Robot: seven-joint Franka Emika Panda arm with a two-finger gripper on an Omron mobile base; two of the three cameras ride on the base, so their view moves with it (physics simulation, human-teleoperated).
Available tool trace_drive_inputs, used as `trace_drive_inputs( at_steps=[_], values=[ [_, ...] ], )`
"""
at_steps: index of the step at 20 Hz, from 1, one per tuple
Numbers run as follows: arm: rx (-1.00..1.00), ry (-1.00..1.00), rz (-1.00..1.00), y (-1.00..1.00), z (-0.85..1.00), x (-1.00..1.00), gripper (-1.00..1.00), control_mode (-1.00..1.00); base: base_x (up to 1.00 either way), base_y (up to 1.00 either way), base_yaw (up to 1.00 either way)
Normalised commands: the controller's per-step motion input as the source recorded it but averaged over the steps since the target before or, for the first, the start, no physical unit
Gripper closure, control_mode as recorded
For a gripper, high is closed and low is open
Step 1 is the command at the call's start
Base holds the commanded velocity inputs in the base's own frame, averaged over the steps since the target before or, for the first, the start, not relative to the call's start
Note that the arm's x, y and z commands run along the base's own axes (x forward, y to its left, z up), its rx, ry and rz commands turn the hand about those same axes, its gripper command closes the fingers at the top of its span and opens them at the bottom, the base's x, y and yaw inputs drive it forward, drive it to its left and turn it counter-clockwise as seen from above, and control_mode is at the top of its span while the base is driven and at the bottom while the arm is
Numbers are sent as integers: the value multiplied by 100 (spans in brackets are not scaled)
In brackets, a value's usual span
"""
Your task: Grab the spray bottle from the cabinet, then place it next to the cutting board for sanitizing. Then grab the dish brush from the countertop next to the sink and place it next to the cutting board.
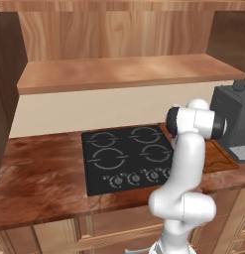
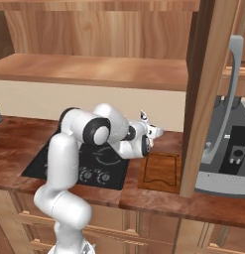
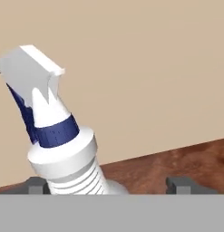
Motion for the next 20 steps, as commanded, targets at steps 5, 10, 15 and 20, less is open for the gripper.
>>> trace_drive_inputs(
  at_steps=[5,10,15,20],
  values=[
    [0,-2,0,1,-33,-42,-100,-100,0,0,0],
    [0,-2,0,-9,-14,-35,-100,-100,0,0,0],
    [0,0,0,-12,-7,-7,-100,-100,0,0,0],
    [1,0,0,-1,12,-57,-100,-100,0,0,0]
  ],
)
